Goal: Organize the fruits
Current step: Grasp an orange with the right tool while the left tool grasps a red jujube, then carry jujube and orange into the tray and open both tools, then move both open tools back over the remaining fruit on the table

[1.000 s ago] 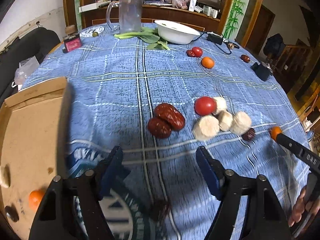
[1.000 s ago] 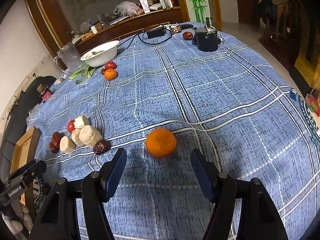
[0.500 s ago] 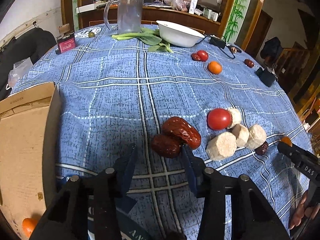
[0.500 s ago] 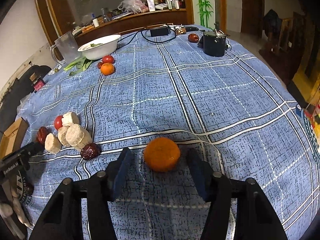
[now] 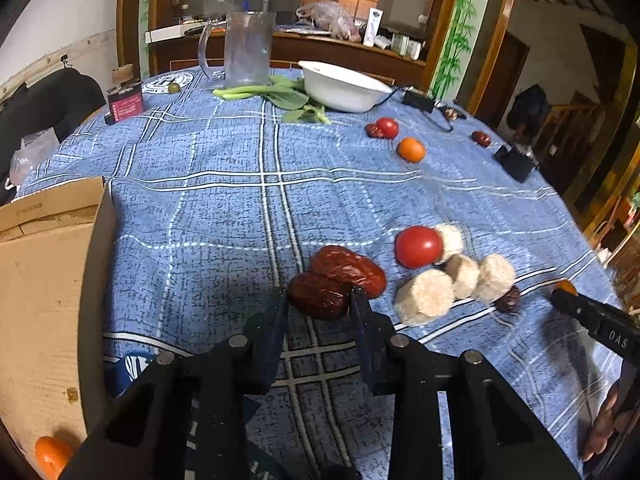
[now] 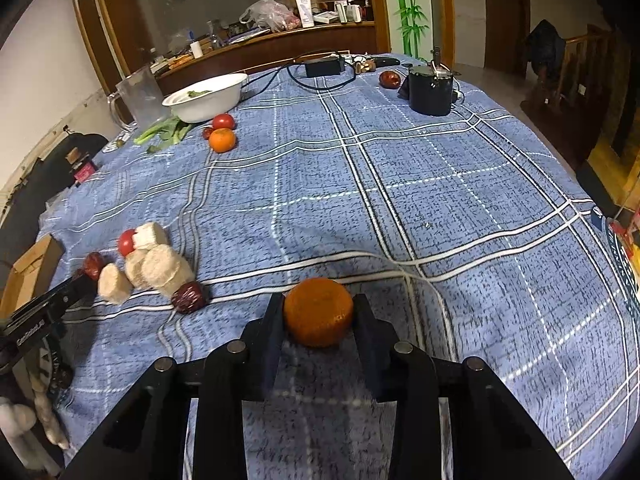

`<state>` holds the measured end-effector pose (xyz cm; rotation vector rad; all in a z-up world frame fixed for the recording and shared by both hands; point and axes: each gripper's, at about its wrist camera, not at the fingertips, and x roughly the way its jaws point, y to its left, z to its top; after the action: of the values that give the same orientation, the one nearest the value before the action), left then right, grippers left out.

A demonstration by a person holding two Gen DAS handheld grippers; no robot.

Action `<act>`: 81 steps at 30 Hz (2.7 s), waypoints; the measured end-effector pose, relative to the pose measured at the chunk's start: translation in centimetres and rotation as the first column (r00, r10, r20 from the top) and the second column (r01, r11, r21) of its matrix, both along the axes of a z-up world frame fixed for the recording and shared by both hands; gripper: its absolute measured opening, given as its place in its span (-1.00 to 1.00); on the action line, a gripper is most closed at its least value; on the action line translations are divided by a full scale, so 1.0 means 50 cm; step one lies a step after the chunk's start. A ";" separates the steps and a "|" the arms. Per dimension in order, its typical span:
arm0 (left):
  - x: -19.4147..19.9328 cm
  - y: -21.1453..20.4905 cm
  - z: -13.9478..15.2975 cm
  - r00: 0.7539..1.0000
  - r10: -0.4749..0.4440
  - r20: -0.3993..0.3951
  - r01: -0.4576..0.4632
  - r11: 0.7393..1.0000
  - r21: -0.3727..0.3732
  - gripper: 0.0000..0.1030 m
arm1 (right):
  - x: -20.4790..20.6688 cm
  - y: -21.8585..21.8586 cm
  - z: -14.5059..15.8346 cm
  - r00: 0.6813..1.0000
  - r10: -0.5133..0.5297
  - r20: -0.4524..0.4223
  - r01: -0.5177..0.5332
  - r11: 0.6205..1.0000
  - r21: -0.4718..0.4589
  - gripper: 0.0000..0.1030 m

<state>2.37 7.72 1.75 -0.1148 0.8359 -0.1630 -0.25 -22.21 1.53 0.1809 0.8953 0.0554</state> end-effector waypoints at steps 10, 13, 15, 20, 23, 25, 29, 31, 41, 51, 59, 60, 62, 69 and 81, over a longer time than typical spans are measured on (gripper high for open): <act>-0.100 0.034 0.067 0.998 -0.018 0.054 0.025 0.989 -0.144 -0.41 | -0.100 0.031 0.094 0.995 0.046 0.088 -0.045 0.999 -0.015 -0.31; -0.151 0.077 0.105 0.996 0.016 0.089 -0.002 0.988 -0.152 -0.41 | -0.129 0.052 0.119 0.991 0.067 0.116 -0.066 0.998 -0.011 -0.31; -0.182 0.111 0.128 0.993 0.047 0.110 -0.030 0.987 -0.157 -0.41 | -0.146 0.071 0.132 0.988 0.090 0.127 -0.091 0.996 0.005 -0.30; -0.253 0.208 0.167 0.979 0.141 0.148 -0.122 0.984 -0.132 -0.41 | -0.183 0.149 0.159 0.975 0.172 0.142 -0.175 0.984 0.011 -0.30; -0.276 0.273 0.174 0.970 0.195 0.143 -0.178 0.976 -0.124 -0.41 | -0.197 0.214 0.168 0.962 0.237 0.134 -0.240 0.971 0.011 -0.30; -0.280 0.306 0.176 0.970 0.205 0.130 -0.188 0.973 -0.131 -0.40 | -0.203 0.260 0.170 0.951 0.282 0.124 -0.286 0.958 0.013 -0.30; -0.266 0.371 0.178 0.966 0.233 0.109 -0.220 0.968 -0.120 -0.40 | -0.199 0.409 0.167 0.905 0.415 0.096 -0.418 0.908 0.015 -0.30; -0.257 0.405 0.174 0.961 0.256 0.105 -0.248 0.965 -0.085 -0.40 | -0.191 0.476 0.162 0.879 0.470 0.080 -0.473 0.881 0.023 -0.29; -0.156 0.502 0.113 0.948 0.314 -0.040 -0.313 0.949 0.029 -0.40 | -0.110 0.734 0.100 0.797 0.604 -0.012 -0.603 0.796 -0.049 -0.29; -0.129 0.508 0.074 0.945 0.309 -0.110 -0.308 0.951 0.024 -0.40 | -0.051 0.806 0.045 0.777 0.625 -0.079 -0.629 0.776 -0.045 -0.28; -0.136 0.519 0.088 0.939 0.332 -0.086 -0.334 0.943 -0.009 -0.02 | -0.039 0.820 0.024 0.758 0.640 -0.123 -0.648 0.761 -0.033 -0.26; -0.140 0.521 0.091 0.939 0.334 -0.082 -0.336 0.942 -0.018 -0.01 | -0.039 0.822 0.023 0.758 0.641 -0.124 -0.649 0.760 -0.036 -0.26; -0.153 0.525 0.102 0.935 0.346 -0.071 -0.349 0.936 -0.033 0.04 | -0.047 0.818 0.028 0.757 0.644 -0.114 -0.651 0.758 -0.042 -0.21; -0.220 0.506 0.151 0.931 0.365 0.011 -0.364 0.930 -0.055 0.22 | -0.096 0.757 0.101 0.771 0.637 0.001 -0.636 0.770 -0.039 0.04; -0.375 0.417 0.176 0.935 0.346 0.077 -0.315 0.911 -0.265 0.43 | -0.173 0.508 0.118 0.899 0.429 0.094 -0.435 0.899 0.054 0.16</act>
<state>-16.37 28.57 10.56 -0.4768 0.6591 0.0472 -8.92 3.20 7.44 0.0437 0.8404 0.5085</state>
